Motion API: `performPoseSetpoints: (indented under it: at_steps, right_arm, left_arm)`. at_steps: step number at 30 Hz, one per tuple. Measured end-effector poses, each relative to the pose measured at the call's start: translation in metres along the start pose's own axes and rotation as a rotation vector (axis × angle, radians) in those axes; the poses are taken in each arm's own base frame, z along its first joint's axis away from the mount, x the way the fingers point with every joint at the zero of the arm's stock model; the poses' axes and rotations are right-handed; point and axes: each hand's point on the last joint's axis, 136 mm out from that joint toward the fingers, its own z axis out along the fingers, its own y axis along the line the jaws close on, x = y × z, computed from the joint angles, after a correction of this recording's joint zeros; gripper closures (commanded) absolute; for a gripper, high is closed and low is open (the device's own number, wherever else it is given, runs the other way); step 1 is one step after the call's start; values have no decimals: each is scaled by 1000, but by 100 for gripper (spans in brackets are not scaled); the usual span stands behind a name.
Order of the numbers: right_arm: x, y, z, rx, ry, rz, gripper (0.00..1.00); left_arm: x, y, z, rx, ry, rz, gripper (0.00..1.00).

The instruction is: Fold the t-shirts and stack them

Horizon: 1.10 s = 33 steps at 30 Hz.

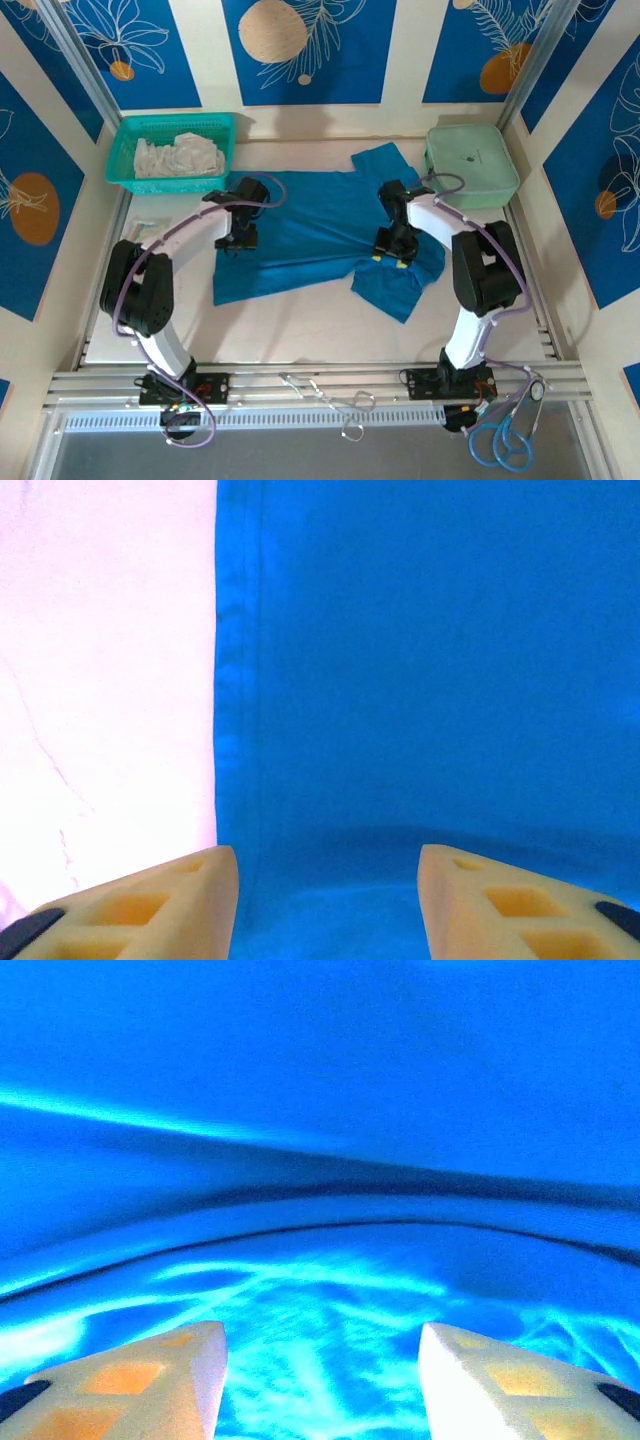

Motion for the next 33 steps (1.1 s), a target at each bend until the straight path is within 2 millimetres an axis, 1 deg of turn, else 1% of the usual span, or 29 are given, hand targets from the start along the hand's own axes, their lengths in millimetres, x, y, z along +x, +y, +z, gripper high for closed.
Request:
performPoseSetpoints:
  at_steps: [2, 5, 7, 9, 10, 12, 14, 16, 19, 22, 23, 24, 25, 26, 28, 29, 32, 33]
  right_arm:
    - [-17, 17, -26, -54, -69, -43, 43]
    - [-47, 36, -60, -117, -166, -108, 40]
    - [-70, 44, -73, -137, -220, -152, 38]
    - [-93, 49, -74, -131, -254, -192, 35]
    - [-107, 51, -70, -123, -268, -213, 34]
    - [-130, 53, -55, -95, -275, -246, 32]
    - [-152, 52, -36, -55, -273, -270, 32]
    - [-175, 50, -12, -12, -263, -286, 33]
    - [-199, 43, 17, 31, -242, -287, 34]
    - [-209, 33, 39, 62, -208, -281, 39]
    - [-209, 30, 42, 68, -200, -280, 41]
    - [-211, 29, 39, 71, -204, -280, 44]
    - [-212, 28, 37, 73, -204, -278, 48]
    - [-212, 26, 37, 76, -202, -275, 53]
    - [-209, 22, 41, 83, -185, -273, 65]
    - [-207, 21, 42, 84, -180, -269, 68]
    - [-203, 20, 42, 81, -176, -265, 76]
    - [-198, 18, 41, 79, -169, -265, 78]
  left_arm:
    - [-14, -6, -9, 28, -31, -2, 40]
    - [-34, -17, -14, 63, -55, -1, 34]
    - [-50, -29, -9, 80, -62, -5, 32]
    - [-65, -40, -1, 87, -65, -8, 31]
    - [-74, -47, 6, 90, -67, -8, 30]
    - [-89, -58, 17, 92, -68, -9, 29]
    - [-104, -69, 28, 94, -75, -12, 27]
    - [-118, -79, 41, 96, -81, -16, 25]
    - [-130, -88, 59, 93, -76, -18, 24]
    - [-128, -93, 79, 80, -46, -12, 24]
    - [-125, -94, 85, 75, -30, -7, 25]
    - [-120, -94, 92, 68, -10, -1, 30]
    - [-115, -94, 97, 62, 11, 7, 37]
    - [-110, -96, 101, 66, 27, 11, 42]
    - [-109, -99, 101, 80, 33, 14, 45]
    - [-108, -100, 102, 90, 39, 12, 47]
    - [-103, -104, 102, 122, 39, 6, 52]
    - [-100, -104, 101, 133, 40, 5, 54]
